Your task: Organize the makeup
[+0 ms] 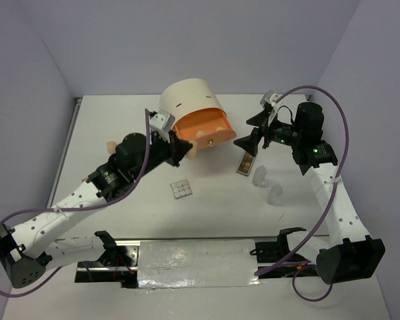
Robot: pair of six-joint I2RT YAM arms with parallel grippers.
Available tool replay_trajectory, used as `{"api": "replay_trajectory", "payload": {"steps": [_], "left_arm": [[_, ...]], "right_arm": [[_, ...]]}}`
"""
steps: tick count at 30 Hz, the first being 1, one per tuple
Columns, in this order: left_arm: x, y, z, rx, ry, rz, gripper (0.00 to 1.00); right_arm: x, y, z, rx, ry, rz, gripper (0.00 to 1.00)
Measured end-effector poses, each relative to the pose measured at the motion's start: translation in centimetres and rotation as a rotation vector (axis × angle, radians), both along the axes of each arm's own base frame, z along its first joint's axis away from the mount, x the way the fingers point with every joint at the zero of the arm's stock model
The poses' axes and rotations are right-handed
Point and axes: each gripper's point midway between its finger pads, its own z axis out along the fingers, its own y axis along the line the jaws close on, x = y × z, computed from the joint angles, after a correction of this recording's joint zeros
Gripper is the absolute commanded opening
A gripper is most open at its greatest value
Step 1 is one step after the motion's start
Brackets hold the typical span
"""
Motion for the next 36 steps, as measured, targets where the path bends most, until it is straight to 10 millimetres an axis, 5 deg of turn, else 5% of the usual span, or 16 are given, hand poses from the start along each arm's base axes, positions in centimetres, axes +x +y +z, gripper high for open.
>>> {"api": "replay_trajectory", "payload": {"steps": [4, 8, 13, 16, 22, 27, 30, 31, 34, 36], "left_arm": [[5.2, 1.2, 3.5, 0.005, -0.076, 0.080, 0.01], [10.1, 1.3, 3.6, 0.026, -0.095, 0.123, 0.04], [13.3, 0.4, 0.0, 0.104, -0.047, 0.120, 0.12], [13.9, 0.1, -1.7, 0.142, -0.021, 0.114, 0.39], [14.4, 0.0, -1.6, 0.160, -0.028, 0.117, 0.62], [14.7, -0.1, 0.2, 0.138, -0.057, 0.120, 0.55], [14.8, 0.3, 0.6, 0.134, -0.059, 0.133, 0.18], [14.8, 0.7, 0.7, 0.133, -0.053, 0.142, 0.14], [14.9, 3.5, 1.6, 0.110, -0.040, 0.203, 0.11], [15.0, 7.5, 2.3, 0.083, -0.030, 0.289, 0.16]], "right_arm": [[-0.1, -0.1, -0.4, 0.000, 0.002, 0.004, 0.82], [-0.4, 0.0, -0.7, 0.008, 0.013, 0.020, 0.40], [-0.5, 0.2, -0.9, 0.021, 0.022, 0.030, 0.40], [-0.6, 0.2, -1.3, 0.026, 0.035, 0.032, 0.41], [-0.5, 0.1, -1.6, 0.028, 0.043, 0.027, 0.44], [-0.5, 0.0, -1.6, 0.029, 0.045, 0.023, 0.47], [-0.4, -0.1, -1.6, 0.027, 0.043, 0.022, 0.50], [-0.4, -0.1, -1.7, 0.024, 0.040, 0.023, 0.51], [-0.4, -0.1, -1.8, 0.016, 0.032, 0.025, 0.51], [-0.4, -0.2, -1.8, 0.012, 0.030, 0.026, 0.51]]}}
